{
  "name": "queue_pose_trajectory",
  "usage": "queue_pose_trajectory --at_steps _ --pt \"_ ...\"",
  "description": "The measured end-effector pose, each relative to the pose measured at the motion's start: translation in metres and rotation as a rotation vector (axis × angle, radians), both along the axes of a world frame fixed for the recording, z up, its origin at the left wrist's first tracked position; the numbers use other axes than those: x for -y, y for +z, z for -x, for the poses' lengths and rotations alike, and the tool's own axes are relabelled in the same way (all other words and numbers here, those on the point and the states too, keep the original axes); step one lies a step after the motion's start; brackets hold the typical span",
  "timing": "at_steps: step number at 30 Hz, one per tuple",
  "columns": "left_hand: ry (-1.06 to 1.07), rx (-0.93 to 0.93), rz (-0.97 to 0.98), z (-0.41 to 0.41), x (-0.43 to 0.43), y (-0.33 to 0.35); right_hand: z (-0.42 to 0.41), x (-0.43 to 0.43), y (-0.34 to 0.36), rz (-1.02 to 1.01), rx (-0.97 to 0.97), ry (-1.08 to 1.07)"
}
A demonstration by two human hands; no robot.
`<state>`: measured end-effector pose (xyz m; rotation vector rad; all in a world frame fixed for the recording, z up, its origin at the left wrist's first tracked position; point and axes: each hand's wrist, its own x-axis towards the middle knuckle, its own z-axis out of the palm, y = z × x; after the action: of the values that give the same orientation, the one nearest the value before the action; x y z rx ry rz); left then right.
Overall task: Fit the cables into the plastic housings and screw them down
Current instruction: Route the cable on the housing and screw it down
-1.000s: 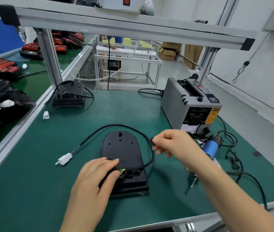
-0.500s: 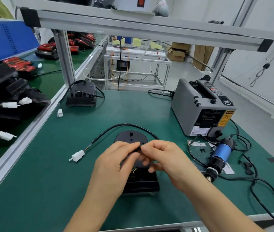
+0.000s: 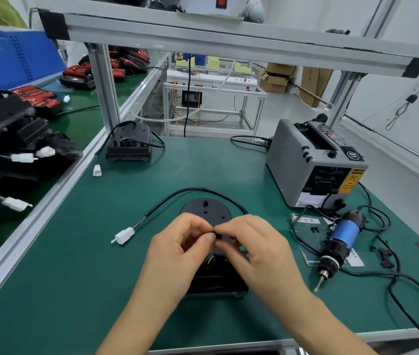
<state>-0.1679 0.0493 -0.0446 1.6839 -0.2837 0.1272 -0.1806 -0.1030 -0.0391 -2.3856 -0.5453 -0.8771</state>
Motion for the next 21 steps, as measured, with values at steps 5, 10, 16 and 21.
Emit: queue_pose_trajectory --at_steps 5,10,16,21 --pt "-0.061 -0.087 0.077 0.001 -0.004 0.001 0.005 0.0 0.002 -0.176 -0.148 -0.034" --pt "-0.033 -0.085 0.043 0.003 -0.004 0.003 0.012 -0.003 0.006 -0.675 -0.584 0.057" --pt "0.058 0.126 -0.163 0.01 -0.001 0.001 0.018 -0.004 0.01 -0.888 -0.684 0.096" --pt "-0.019 0.464 -0.409 0.009 -0.007 0.0 0.02 -0.004 0.01 -0.958 -0.735 0.106"
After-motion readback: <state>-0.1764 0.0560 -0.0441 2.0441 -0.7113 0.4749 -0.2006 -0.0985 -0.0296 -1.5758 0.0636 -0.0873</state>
